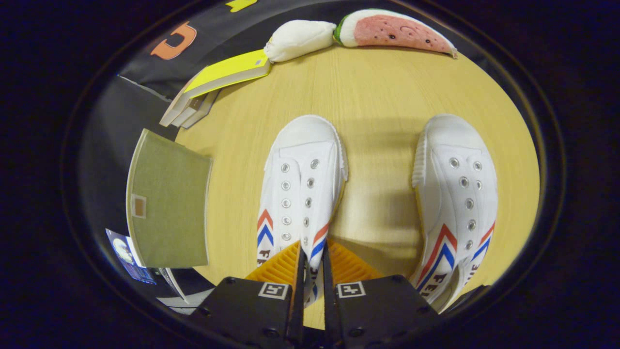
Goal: Open the storage box then place both shoes into the box .Put the left shoe in first, then the right shoe, with the right side of both shoes facing outward in a uniform manner.
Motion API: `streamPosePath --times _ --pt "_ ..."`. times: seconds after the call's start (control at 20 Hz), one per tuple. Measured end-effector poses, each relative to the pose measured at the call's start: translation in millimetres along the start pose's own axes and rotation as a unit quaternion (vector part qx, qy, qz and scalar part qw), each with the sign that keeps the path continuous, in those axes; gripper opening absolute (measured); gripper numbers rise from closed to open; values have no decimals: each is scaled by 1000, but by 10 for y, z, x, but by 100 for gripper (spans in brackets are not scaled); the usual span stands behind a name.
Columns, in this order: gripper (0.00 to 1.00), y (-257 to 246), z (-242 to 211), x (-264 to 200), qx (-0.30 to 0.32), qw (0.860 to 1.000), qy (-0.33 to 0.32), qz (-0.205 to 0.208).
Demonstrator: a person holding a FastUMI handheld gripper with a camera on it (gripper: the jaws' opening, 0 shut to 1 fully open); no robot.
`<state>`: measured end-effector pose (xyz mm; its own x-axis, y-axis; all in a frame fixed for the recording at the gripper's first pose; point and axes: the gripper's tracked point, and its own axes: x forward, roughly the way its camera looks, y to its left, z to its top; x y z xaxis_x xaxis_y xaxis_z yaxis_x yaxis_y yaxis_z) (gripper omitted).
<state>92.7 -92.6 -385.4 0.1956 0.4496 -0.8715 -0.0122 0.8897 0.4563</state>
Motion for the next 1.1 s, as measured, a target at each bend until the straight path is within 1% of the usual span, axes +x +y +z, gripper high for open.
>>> streamPosePath --times 0.15,0.2,0.35,0.5,0.65,0.9,1.0,1.1 --pt "9 39 -30 -32 31 999 -6 19" --pt "7 85 -66 -54 41 999 -5 26" --pt "6 298 -171 -176 50 998 -8 37" --pt "6 618 -262 -408 58 996 -24 57" --pt "6 1075 -300 -801 52 995 -50 75" --pt "5 2099 -227 -1467 6 991 -107 81" --pt "5 2560 -178 -1559 -8 989 -119 85" --pt "5 2998 -127 -1520 -14 988 -123 90"
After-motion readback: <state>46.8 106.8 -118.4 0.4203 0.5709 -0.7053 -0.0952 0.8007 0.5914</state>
